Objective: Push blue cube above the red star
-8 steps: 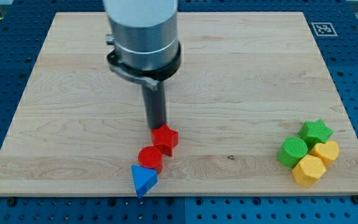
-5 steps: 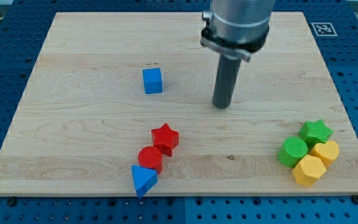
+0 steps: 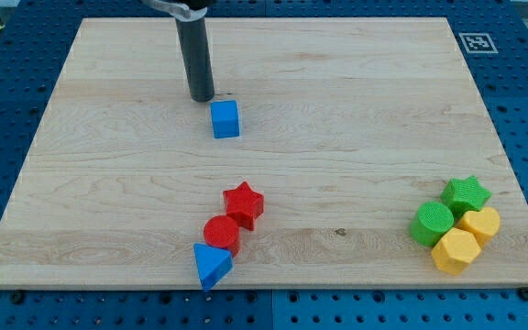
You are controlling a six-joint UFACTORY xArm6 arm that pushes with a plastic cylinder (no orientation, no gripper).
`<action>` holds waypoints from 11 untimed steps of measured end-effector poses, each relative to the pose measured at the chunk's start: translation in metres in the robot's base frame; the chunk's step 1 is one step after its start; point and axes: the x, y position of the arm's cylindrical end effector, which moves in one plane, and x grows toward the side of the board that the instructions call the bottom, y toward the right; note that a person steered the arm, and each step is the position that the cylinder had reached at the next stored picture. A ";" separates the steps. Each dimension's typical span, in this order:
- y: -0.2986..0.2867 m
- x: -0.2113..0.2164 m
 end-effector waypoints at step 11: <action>0.066 0.047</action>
